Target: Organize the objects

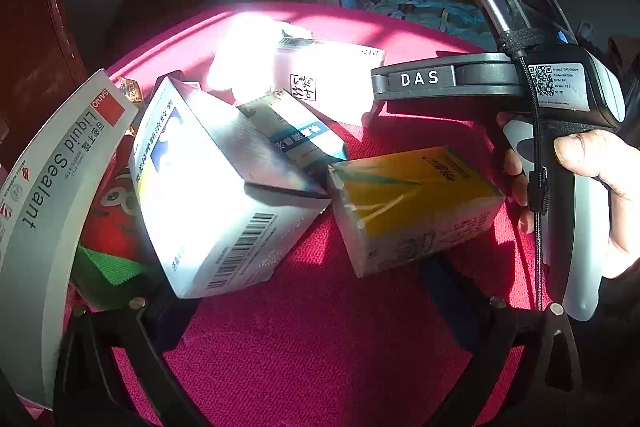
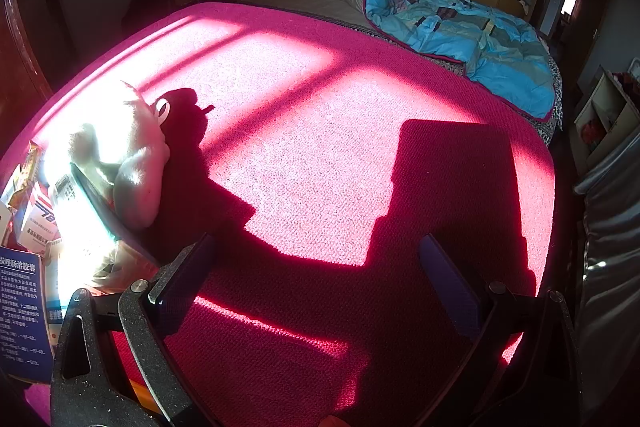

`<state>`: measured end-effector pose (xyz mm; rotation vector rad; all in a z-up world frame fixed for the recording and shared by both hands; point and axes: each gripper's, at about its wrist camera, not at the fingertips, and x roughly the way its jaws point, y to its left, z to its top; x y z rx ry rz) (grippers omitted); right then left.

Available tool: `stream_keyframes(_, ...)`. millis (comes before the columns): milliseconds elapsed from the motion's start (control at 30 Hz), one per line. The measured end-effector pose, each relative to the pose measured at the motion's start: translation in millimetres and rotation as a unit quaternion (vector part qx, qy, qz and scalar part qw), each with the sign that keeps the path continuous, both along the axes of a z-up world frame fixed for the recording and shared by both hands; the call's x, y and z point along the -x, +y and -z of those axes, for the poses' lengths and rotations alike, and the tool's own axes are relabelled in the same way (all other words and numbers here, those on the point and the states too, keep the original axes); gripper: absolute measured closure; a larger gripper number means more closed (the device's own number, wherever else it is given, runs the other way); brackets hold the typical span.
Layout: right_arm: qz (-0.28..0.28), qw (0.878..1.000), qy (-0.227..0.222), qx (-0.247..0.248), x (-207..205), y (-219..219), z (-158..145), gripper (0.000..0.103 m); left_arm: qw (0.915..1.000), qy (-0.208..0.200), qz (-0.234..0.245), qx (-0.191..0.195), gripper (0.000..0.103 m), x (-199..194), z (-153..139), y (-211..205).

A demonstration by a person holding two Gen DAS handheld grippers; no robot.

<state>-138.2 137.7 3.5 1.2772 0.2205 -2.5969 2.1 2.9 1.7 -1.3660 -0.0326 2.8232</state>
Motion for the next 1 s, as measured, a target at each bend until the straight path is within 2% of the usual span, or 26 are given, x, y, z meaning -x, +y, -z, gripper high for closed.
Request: stream_keyframes(1000, 0.000, 1.000, 0.000, 0.007, 1.9, 0.9, -0.3, 0.000, 1.0000, -0.002, 0.003, -0.001, 0.000, 3.9, 0.5, -2.1)
